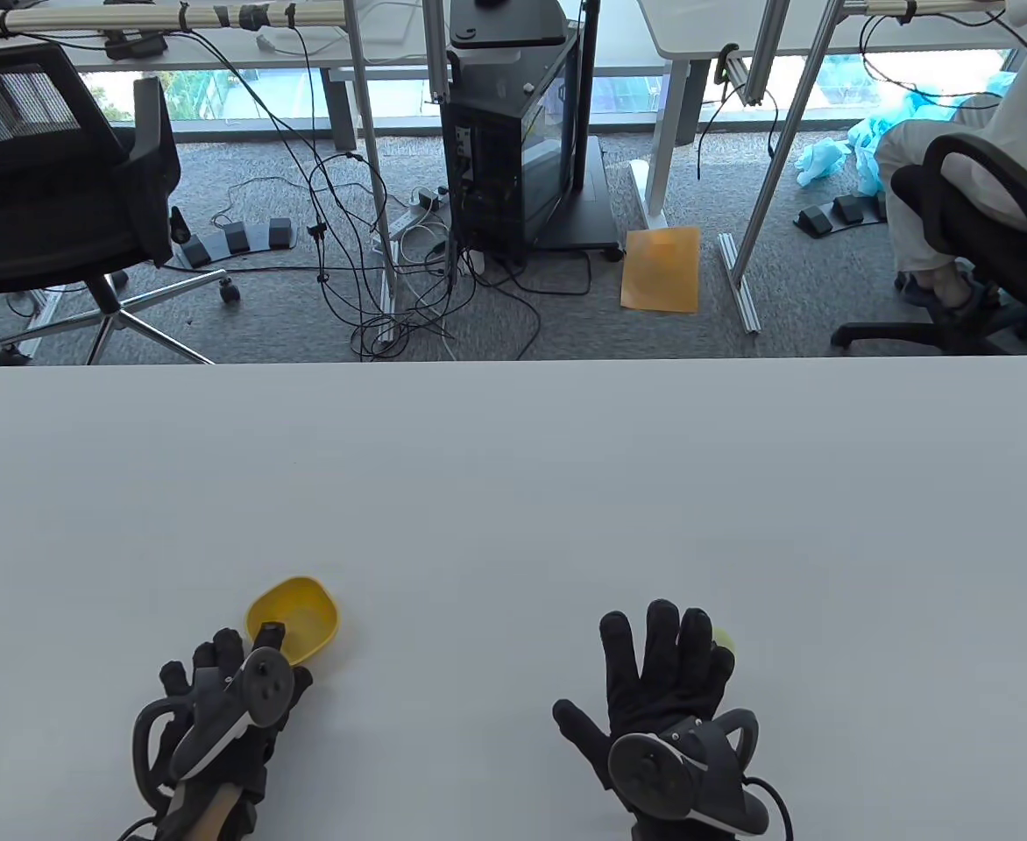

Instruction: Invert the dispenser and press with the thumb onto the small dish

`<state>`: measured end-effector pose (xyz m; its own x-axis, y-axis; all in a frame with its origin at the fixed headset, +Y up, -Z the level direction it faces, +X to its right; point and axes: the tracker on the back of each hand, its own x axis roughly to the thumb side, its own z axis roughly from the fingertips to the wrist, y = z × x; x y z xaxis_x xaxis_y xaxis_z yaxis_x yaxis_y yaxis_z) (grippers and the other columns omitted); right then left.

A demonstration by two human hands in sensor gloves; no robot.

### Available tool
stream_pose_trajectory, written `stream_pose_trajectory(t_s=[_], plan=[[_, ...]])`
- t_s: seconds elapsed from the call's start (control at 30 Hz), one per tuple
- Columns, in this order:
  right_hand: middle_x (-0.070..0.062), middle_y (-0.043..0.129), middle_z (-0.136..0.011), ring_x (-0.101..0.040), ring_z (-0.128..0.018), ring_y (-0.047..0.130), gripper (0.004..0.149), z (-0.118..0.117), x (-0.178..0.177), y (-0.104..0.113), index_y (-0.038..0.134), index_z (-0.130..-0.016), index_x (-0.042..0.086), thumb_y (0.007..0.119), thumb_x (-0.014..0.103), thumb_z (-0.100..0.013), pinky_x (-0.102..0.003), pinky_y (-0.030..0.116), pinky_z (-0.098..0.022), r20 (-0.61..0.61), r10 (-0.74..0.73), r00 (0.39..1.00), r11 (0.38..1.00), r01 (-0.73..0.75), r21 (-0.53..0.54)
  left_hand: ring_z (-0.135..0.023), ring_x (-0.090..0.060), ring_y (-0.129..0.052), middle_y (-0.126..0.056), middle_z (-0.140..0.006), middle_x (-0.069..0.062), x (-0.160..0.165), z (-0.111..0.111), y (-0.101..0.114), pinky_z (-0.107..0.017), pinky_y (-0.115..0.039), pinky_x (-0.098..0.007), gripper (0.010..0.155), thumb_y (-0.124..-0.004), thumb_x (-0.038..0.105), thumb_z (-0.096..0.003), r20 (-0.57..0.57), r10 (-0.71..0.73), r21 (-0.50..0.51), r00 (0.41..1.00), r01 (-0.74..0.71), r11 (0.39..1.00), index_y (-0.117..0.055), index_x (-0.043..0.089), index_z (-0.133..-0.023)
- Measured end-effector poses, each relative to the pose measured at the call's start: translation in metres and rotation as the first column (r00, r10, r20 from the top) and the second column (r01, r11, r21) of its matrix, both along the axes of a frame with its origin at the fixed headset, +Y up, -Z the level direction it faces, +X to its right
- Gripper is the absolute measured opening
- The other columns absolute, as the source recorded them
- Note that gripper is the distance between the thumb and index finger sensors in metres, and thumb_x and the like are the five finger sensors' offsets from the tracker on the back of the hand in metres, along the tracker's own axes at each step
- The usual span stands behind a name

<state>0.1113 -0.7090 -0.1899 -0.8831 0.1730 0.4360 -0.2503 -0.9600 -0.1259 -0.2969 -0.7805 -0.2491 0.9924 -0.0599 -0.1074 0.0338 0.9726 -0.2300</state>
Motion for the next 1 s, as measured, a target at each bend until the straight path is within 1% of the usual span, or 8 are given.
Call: stream_pose_trajectory(t_s=[0.07, 0.17, 0.37, 0.47, 0.53, 0.77, 0.87, 1.0], plan=[[-0.056, -0.001, -0.098, -0.086, -0.078, 0.003, 0.096, 0.000, 0.000, 0.000, 0.014, -0.113, -0.012, 0.063, 0.054, -0.064, -0.093, 0.022, -0.042, -0.002, -0.001, 1.000, 1.000, 0.001, -0.001, -0.107, -0.041, -0.074, -0.072, -0.117, -0.016, 0.001, -0.001, 0.001, -0.075, -0.049, -0.069, 0.065, -0.053, 0.064, -0.0566, 0.003, 0.009, 0.020, 1.000, -0.009, 1.000, -0.063, 0.033, -0.113], [-0.056, -0.001, -0.098, -0.086, -0.078, 0.003, 0.096, 0.001, 0.001, 0.001, 0.015, -0.113, -0.012, 0.063, 0.054, -0.064, -0.093, 0.022, -0.042, -0.003, -0.009, 1.000, 1.000, 0.009, 0.005, -0.106, -0.040, -0.077, -0.075, -0.115, -0.015, 0.002, 0.000, 0.002, -0.075, -0.050, -0.068, 0.063, -0.055, 0.064, -0.0560, 0.002, 0.009, 0.038, 1.000, -0.009, 0.999, -0.067, 0.033, -0.110], [-0.056, -0.001, -0.098, -0.085, -0.078, 0.003, 0.095, 0.002, 0.002, 0.001, 0.015, -0.113, -0.012, 0.063, 0.054, -0.064, -0.093, 0.022, -0.042, -0.004, -0.020, 1.000, 1.000, 0.020, 0.015, -0.105, -0.040, -0.078, -0.075, -0.115, -0.015, 0.003, 0.002, 0.006, -0.075, -0.052, -0.067, 0.062, -0.057, 0.063, -0.0551, 0.001, 0.012, 0.118, 1.000, -0.012, 0.993, -0.070, 0.034, -0.108], [-0.056, -0.001, -0.098, -0.085, -0.078, 0.003, 0.095, 0.002, 0.002, 0.002, 0.015, -0.113, -0.012, 0.063, 0.054, -0.064, -0.093, 0.022, -0.042, -0.001, -0.025, 1.000, 0.999, 0.025, 0.022, -0.105, -0.040, -0.079, -0.076, -0.114, -0.015, 0.008, 0.006, 0.011, -0.074, -0.053, -0.067, 0.062, -0.057, 0.063, -0.0547, 0.024, 0.012, 0.195, 1.000, -0.017, 0.981, -0.070, 0.034, -0.108], [-0.056, -0.001, -0.098, -0.085, -0.078, 0.003, 0.095, 0.002, 0.002, 0.002, 0.015, -0.113, -0.012, 0.063, 0.054, -0.064, -0.093, 0.022, -0.042, 0.000, -0.025, 1.000, 0.999, 0.025, 0.024, -0.105, -0.039, -0.079, -0.076, -0.114, -0.014, 0.014, 0.008, 0.014, -0.074, -0.053, -0.067, 0.062, -0.057, 0.063, -0.0547, 0.048, 0.006, 0.209, 0.999, -0.016, 0.978, -0.070, 0.034, -0.108], [-0.056, -0.001, -0.098, -0.085, -0.078, 0.003, 0.095, 0.004, 0.003, 0.003, 0.015, -0.113, -0.012, 0.063, 0.054, -0.064, -0.093, 0.022, -0.042, 0.010, -0.025, 1.000, 0.999, 0.025, 0.040, -0.106, -0.039, -0.078, -0.075, -0.115, -0.013, 0.042, 0.021, 0.025, -0.074, -0.054, -0.067, 0.063, -0.056, 0.063, -0.0550, 0.177, 0.023, 0.274, 0.984, -0.072, 0.959, -0.068, 0.034, -0.109], [-0.056, -0.001, -0.098, -0.085, -0.079, 0.003, 0.095, 0.004, 0.003, 0.004, 0.016, -0.113, -0.012, 0.063, 0.054, -0.064, -0.093, 0.022, -0.042, 0.015, -0.020, 1.000, 0.999, 0.020, 0.045, -0.106, -0.038, -0.078, -0.074, -0.115, -0.013, 0.056, 0.029, 0.030, -0.075, -0.054, -0.066, 0.063, -0.054, 0.063, -0.0550, 0.295, 0.040, 0.308, 0.955, -0.135, 0.942, -0.067, 0.035, -0.109], [-0.056, -0.001, -0.098, -0.085, -0.079, 0.003, 0.095, 0.005, 0.003, 0.004, 0.016, -0.113, -0.012, 0.063, 0.054, -0.064, -0.093, 0.023, -0.042, 0.013, -0.015, 1.000, 0.999, 0.015, 0.043, -0.107, -0.037, -0.077, -0.074, -0.116, -0.011, 0.073, 0.038, 0.032, -0.075, -0.054, -0.066, 0.063, -0.054, 0.064, -0.0551, 0.382, 0.048, 0.311, 0.923, -0.177, 0.934, -0.066, 0.036, -0.110]])
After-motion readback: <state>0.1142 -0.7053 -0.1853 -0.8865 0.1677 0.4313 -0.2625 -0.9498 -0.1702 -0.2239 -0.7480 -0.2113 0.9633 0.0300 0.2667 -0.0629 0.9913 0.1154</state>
